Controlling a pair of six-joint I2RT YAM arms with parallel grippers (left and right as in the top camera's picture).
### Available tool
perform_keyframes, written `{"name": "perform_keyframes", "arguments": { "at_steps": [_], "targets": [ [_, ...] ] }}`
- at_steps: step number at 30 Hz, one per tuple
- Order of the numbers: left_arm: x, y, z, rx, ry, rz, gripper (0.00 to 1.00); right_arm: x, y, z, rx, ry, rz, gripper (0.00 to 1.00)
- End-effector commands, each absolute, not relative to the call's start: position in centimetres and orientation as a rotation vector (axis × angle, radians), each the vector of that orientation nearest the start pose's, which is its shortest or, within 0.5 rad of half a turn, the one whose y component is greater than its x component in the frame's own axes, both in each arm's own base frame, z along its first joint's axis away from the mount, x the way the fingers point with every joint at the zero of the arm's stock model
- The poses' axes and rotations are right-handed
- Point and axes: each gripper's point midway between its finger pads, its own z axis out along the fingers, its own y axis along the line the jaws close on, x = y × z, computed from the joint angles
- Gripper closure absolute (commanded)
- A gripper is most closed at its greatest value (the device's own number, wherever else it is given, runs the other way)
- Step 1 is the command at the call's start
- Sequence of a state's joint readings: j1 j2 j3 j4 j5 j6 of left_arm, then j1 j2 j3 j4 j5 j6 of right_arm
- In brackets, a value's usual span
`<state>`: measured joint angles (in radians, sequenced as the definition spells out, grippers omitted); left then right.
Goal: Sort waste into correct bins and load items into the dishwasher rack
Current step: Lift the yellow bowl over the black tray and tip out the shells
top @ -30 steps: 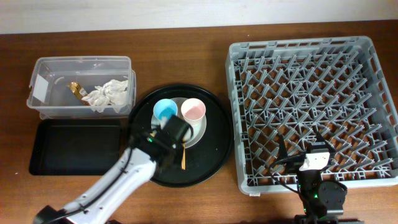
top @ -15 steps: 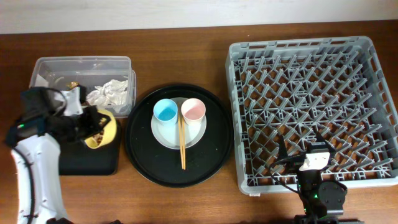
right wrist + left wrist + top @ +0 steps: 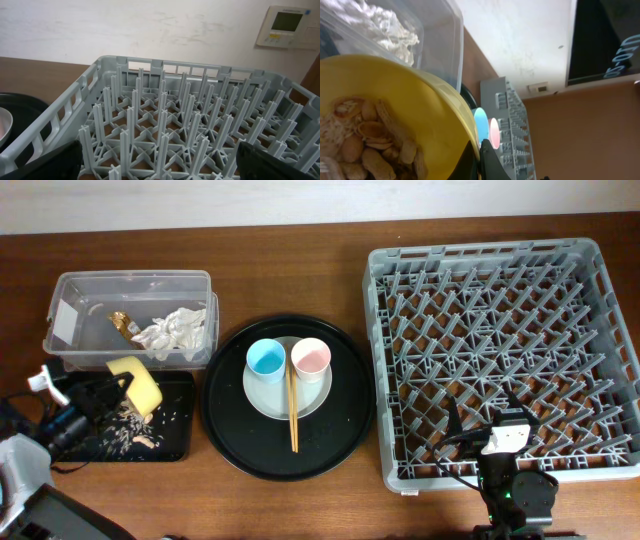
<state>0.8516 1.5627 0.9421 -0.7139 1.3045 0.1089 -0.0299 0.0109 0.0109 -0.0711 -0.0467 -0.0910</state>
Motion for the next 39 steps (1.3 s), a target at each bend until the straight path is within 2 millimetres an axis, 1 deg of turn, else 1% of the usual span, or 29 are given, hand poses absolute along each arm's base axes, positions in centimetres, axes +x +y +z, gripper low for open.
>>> {"name": "perform_keyframes", "arguments": {
  "at_steps": [1, 5, 9, 10, 11, 12, 13, 14, 15, 16, 17, 18, 20, 22, 24, 25, 29, 30, 31, 32, 33, 35, 36, 37, 38, 39],
  "targets": [
    [30.6, 10.4, 17.7, -0.543, 1.890, -1.304, 1.00, 24.6, 0.2, 15.7, -0.097, 1.641, -0.053, 0.02],
    [30.8, 10.6, 17.7, -0.526, 1.888, -1.290, 1.00, 24.6, 0.2, 15.7, -0.097, 1.642, -0.053, 0.02],
    [30.8, 10.9, 18.2, -0.507, 1.859, -1.291, 1.00, 24.6, 0.2, 15.7, -0.097, 1.642, -0.053, 0.02],
    [30.7, 11.1, 19.0, -0.483, 1.814, -1.310, 1.00, 24.6, 0.2, 15.7, -0.097, 1.641, -0.053, 0.02],
    [30.6, 11.9, 19.2, -0.466, 1.797, -1.276, 1.00, 24.6, 0.2, 15.7, -0.097, 1.641, -0.053, 0.02],
    [30.3, 12.4, 19.6, -0.471, 1.761, -1.293, 1.00, 24.6, 0.2, 15.7, -0.097, 1.642, -0.053, 0.02],
    [30.2, 12.0, 20.5, -0.445, 1.712, -1.340, 1.00, 24.6, 0.2, 15.7, -0.097, 1.641, -0.053, 0.02],
    [30.2, 12.2, 20.4, -0.438, 1.718, -1.325, 1.00, 24.6, 0.2, 15.7, -0.097, 1.642, -0.053, 0.02],
    [30.4, 12.6, 19.1, -0.474, 1.779, -1.266, 1.00, 24.6, 0.2, 15.7, -0.097, 1.642, -0.053, 0.01],
    [30.4, 12.5, 19.3, -0.477, 1.764, -1.290, 1.00, 24.6, 0.2, 15.7, -0.097, 1.642, -0.053, 0.02],
    [30.2, 12.2, 20.4, -0.437, 1.693, -1.355, 1.00, 24.6, 0.2, 15.7, -0.097, 1.641, -0.053, 0.02],
    [30.3, 12.3, 20.5, -0.423, 1.693, -1.345, 1.00, 24.6, 0.2, 15.7, -0.097, 1.641, -0.053, 0.02],
    [30.2, 12.1, 20.4, -0.462, 1.691, -1.377, 1.00, 24.6, 0.2, 15.7, -0.097, 1.642, -0.053, 0.02],
    [30.2, 12.1, 20.4, -0.437, 1.694, -1.354, 1.00, 24.6, 0.2, 15.7, -0.097, 1.642, -0.053, 0.02],
    [30.0, 11.8, 20.3, -0.492, 1.690, -1.400, 1.00, 24.6, 0.2, 15.7, -0.097, 1.641, -0.053, 0.02],
    [30.1, 12.0, 20.3, -0.458, 1.695, -1.369, 1.00, 24.6, 0.2, 15.7, -0.097, 1.642, -0.053, 0.02],
    [30.1, 12.0, 20.3, -0.493, 1.694, -1.397, 1.00, 24.6, 0.2, 15.7, -0.097, 1.641, -0.053, 0.02],
    [30.0, 11.9, 20.3, -0.528, 1.689, -1.429, 1.00, 24.6, 0.2, 15.7, -0.097, 1.642, -0.053, 0.02],
    [30.1, 12.1, 20.4, -0.520, 1.689, -1.423, 1.00, 24.6, 0.2, 15.7, -0.097, 1.641, -0.053, 0.02],
    [30.1, 12.1, 20.4, -0.557, 1.687, -1.451, 1.00, 24.6, 0.2, 15.7, -0.097, 1.641, -0.053, 0.02],
    [30.2, 12.4, 20.4, -0.527, 1.690, -1.418, 1.00, 24.6, 0.2, 15.7, -0.097, 1.641, -0.053, 0.02],
    [29.7, 13.6, 20.4, -0.601, 1.665, -1.429, 1.00, 24.6, 0.2, 15.7, -0.097, 1.642, -0.053, 0.02],
    [28.9, 15.2, 20.4, -0.646, 1.635, -1.392, 1.00, 24.6, 0.2, 15.7, -0.097, 1.642, -0.053, 0.02],
    [28.3, 16.0, 20.4, -0.691, 1.613, -1.381, 1.00, 24.6, 0.2, 15.7, -0.097, 1.642, -0.053, 0.01],
    [28.2, 16.1, 20.3, -0.688, 1.612, -1.373, 1.00, 24.6, 0.2, 15.7, -0.097, 1.642, -0.053, 0.02],
    [28.4, 15.5, 20.3, -0.692, 1.618, -1.398, 1.00, 24.6, 0.2, 15.7, -0.097, 1.641, -0.053, 0.02]
  ]
}}
